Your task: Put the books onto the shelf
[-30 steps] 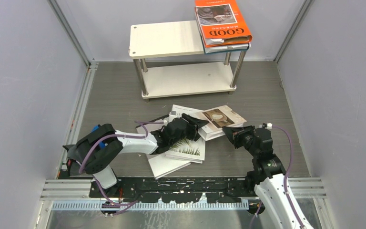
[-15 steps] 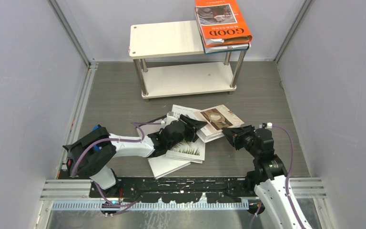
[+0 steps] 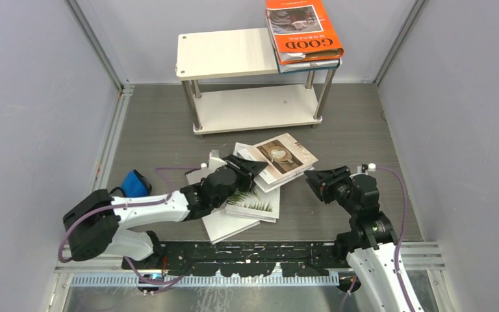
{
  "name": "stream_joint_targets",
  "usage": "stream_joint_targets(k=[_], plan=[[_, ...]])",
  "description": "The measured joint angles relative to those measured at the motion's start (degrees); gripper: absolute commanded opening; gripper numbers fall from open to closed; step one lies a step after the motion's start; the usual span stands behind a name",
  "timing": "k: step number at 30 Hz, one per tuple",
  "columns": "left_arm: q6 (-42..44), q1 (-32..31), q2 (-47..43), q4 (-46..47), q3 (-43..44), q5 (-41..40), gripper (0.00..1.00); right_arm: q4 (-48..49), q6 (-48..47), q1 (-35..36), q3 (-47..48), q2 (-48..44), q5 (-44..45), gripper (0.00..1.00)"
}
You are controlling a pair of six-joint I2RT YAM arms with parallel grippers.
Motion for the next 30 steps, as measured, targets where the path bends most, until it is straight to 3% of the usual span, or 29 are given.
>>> stream_joint_targets(k=[16,22,30], plan=[[2.5,-0.3,-15.5,-5.8,-6.4,-17.8,0.5,-7.3,-4.4,0.0,4.1,-2.1,0.6,0.39],[2.7,0.3,-14.4,-4.7,-8.1,-24.3,0.5,-9.2,-7.1,0.0,6.4,-1.0,1.2,0.39],[3.1,4.2,-4.2,7.5,-8.1,-27.9,0.5,-10.6,-10.7,0.0,9.7,2.2,1.4,0.38]])
